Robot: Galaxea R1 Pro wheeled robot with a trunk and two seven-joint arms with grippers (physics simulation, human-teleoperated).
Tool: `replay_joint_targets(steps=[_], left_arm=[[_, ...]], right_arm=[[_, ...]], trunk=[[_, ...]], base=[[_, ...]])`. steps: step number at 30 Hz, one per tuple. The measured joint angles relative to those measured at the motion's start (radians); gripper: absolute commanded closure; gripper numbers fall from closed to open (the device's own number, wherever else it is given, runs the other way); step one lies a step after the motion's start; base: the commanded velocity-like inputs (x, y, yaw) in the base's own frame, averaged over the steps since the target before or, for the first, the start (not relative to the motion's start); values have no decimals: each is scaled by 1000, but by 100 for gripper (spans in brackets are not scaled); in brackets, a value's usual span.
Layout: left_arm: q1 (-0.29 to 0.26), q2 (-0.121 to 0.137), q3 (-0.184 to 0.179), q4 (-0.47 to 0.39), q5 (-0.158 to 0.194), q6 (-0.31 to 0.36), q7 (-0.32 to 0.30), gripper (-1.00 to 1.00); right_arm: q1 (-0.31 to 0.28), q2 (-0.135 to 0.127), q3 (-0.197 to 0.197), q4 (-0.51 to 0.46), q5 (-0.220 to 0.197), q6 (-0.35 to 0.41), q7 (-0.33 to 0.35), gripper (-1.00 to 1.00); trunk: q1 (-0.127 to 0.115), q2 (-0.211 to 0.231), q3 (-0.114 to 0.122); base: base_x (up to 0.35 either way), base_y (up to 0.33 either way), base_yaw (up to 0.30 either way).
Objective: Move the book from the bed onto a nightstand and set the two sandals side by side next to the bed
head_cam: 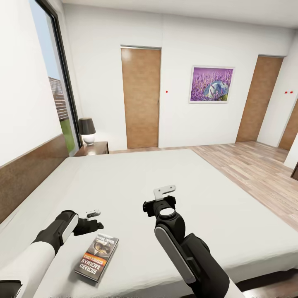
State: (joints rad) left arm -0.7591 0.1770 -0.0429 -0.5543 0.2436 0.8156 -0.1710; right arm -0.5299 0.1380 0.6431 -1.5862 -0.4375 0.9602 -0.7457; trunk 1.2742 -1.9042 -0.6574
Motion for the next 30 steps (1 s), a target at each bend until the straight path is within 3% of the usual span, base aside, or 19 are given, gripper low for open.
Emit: replay_joint_targets(steps=[7,22,30], left_arm=[[0,1,0,0,0,0,-4,-100],[0,1,0,0,-1,0,-4,-100],[0,1,0,0,-1,0,-4,-100]], right_arm=[[-1,0,0,0,0,0,0,-100],[-1,1,3,0,0,0,0,-100],[-2,18,40,-1,1,0,-3,-100]], trunk=[[27,-49,-22],[27,-49,-22],[27,-49,-22]], base=[[0,0,0],[0,0,0],[0,0,0]])
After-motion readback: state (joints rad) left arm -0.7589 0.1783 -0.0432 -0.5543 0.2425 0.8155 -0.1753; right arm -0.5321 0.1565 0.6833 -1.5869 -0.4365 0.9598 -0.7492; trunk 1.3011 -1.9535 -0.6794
